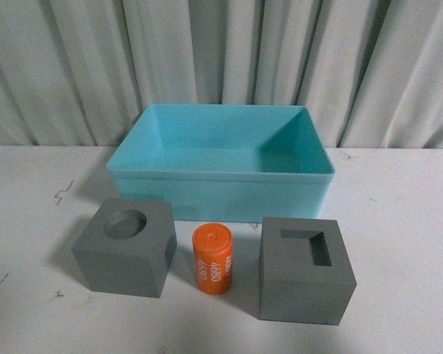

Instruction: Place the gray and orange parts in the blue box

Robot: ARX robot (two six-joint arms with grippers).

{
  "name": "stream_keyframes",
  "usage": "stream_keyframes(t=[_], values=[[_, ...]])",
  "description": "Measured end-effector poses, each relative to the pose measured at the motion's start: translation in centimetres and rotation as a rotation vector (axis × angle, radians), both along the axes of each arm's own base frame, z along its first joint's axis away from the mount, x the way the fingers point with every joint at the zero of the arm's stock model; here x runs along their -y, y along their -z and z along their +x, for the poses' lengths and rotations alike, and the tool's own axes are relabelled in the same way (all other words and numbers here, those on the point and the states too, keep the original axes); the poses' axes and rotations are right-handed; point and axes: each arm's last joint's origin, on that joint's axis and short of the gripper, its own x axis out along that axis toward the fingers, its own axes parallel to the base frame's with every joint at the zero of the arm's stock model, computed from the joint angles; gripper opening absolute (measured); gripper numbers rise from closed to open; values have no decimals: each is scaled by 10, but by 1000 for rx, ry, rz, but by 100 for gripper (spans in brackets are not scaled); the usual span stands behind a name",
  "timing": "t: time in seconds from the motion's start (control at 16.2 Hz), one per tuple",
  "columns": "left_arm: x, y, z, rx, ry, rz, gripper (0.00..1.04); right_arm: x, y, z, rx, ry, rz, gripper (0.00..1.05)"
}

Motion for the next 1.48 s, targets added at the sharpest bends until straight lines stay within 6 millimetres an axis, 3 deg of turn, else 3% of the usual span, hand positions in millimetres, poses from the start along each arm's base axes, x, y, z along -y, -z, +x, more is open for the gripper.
stream_keyframes(t=[1.11,1.23,1.36,1.48], values=[[0,0,0,0,0,0,98,0,0,0,0,0,0,98],[0,0,0,0,0,1,85,0,0,0,0,0,-2,98],[0,0,0,0,0,0,97,0,0,0,0,0,-2,98],[0,0,0,0,0,1,98,0,0,0,0,0,-2,98]])
